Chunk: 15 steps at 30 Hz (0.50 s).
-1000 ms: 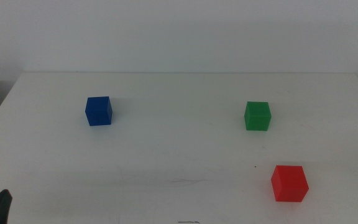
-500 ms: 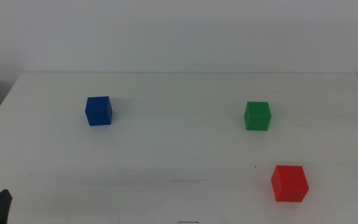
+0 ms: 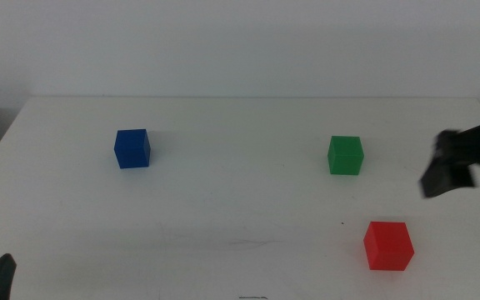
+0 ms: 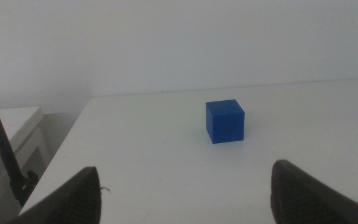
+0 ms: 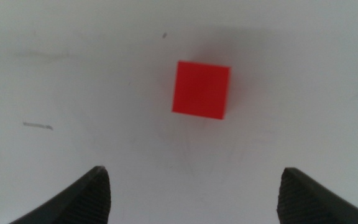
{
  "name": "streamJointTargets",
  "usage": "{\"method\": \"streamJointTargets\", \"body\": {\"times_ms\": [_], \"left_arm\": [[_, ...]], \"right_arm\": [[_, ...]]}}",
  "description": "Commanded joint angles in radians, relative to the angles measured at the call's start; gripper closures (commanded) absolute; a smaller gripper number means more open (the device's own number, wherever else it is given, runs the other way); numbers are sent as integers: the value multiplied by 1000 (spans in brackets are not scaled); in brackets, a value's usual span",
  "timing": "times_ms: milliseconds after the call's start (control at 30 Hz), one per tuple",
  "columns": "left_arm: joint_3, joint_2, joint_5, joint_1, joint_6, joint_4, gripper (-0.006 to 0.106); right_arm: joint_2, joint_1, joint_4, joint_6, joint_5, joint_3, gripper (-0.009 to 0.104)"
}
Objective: Stack red cubes first, then green, then blue cubes in a specific spot.
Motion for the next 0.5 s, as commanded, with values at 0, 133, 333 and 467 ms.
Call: {"method": "streamJointTargets", "body": {"times_ms": [0, 133, 333, 467], "left_arm": [[-3, -20, -76, -2, -5, -7, 7], [-3, -20, -76, -2, -5, -7, 7], [-3, -20, -76, -2, -5, -7, 7], [-3, -20, -76, -2, -5, -7, 7]], "right_arm": [[28, 35, -17, 14, -32, -34, 1], [100, 57, -30, 31, -48, -33, 1], [200, 57, -73, 152, -50, -30, 1], [249, 57, -96, 193, -68, -27, 1]]}}
